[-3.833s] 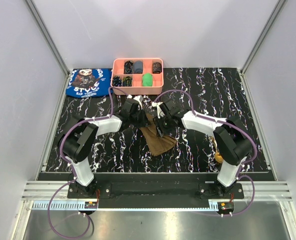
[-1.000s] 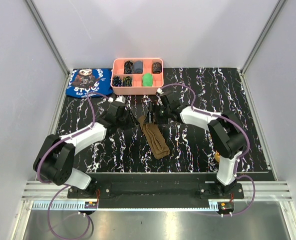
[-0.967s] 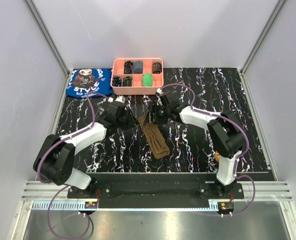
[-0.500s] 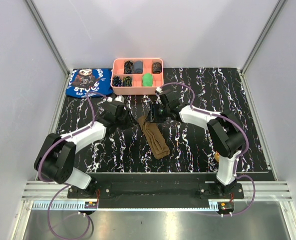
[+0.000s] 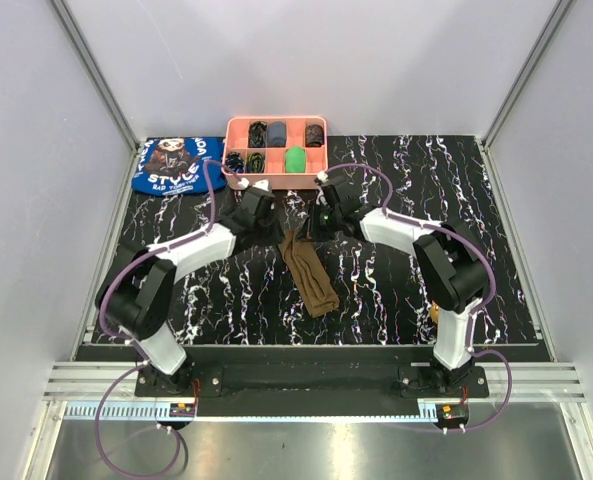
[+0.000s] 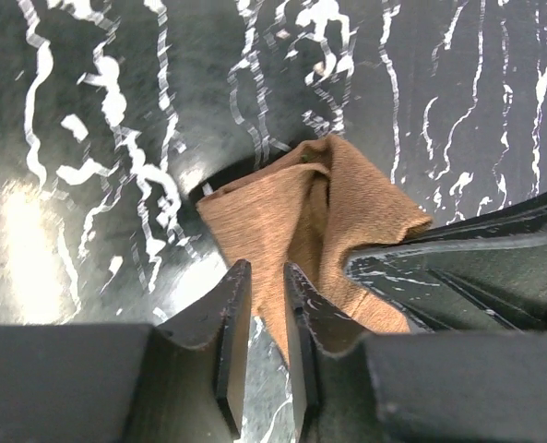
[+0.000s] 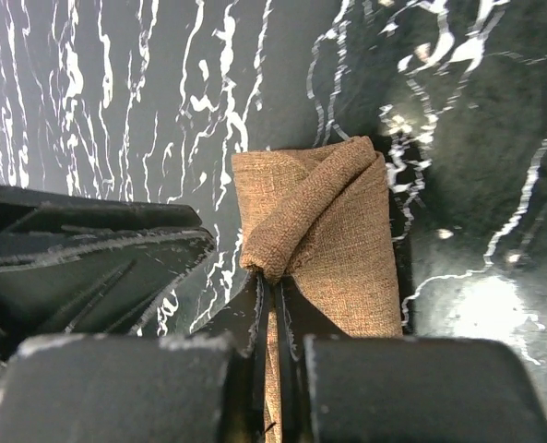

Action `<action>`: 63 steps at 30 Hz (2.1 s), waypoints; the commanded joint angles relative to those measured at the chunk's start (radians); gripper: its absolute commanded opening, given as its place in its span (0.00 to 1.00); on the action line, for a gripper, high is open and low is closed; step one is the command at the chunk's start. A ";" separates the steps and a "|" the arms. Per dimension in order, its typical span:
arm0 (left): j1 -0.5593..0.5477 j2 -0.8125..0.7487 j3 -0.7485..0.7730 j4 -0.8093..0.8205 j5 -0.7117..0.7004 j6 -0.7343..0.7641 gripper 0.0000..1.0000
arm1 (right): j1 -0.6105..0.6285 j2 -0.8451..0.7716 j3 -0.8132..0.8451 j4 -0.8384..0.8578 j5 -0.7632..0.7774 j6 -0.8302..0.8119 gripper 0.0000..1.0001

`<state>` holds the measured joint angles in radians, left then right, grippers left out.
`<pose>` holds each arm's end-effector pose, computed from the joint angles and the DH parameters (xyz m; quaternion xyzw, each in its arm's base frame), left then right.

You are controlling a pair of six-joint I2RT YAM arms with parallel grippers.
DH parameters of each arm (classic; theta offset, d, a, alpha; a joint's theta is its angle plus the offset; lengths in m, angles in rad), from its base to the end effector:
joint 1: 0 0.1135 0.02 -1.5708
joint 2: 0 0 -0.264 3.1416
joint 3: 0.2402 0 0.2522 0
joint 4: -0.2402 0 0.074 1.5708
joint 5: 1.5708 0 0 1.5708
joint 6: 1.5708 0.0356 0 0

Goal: Fold the napkin into a case and place the utensils inside
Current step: Grasp the top corner of the smaller rectangle folded napkin from the folded napkin.

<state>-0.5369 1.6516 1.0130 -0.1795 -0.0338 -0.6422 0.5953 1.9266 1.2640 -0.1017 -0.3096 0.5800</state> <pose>0.3002 -0.1773 0.1988 -0.0551 0.9283 -0.1913 0.3142 0.3416 0.2444 0.1829 -0.0674 0.9083 0.3330 0.2441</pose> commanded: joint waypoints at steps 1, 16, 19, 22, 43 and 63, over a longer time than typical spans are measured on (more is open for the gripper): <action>-0.023 0.062 0.091 0.002 -0.080 0.088 0.23 | -0.028 -0.063 -0.014 0.017 -0.023 0.038 0.00; -0.130 0.211 0.232 -0.064 -0.270 0.185 0.22 | -0.038 -0.087 -0.040 0.026 -0.066 0.067 0.00; -0.138 0.224 0.239 -0.083 -0.291 0.190 0.22 | -0.042 -0.089 -0.044 0.028 -0.066 0.072 0.00; -0.143 0.234 0.240 -0.086 -0.307 0.193 0.23 | -0.043 -0.087 -0.051 0.034 -0.068 0.076 0.00; -0.155 0.252 0.223 -0.058 -0.268 0.205 0.26 | -0.054 -0.098 -0.071 0.049 -0.075 0.092 0.00; -0.121 0.114 0.135 0.076 -0.206 0.173 0.00 | -0.040 -0.069 -0.071 -0.012 -0.086 0.044 0.00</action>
<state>-0.6727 1.8626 1.1851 -0.2169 -0.2684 -0.4454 0.5472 1.8835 1.1896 -0.0879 -0.3721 0.6495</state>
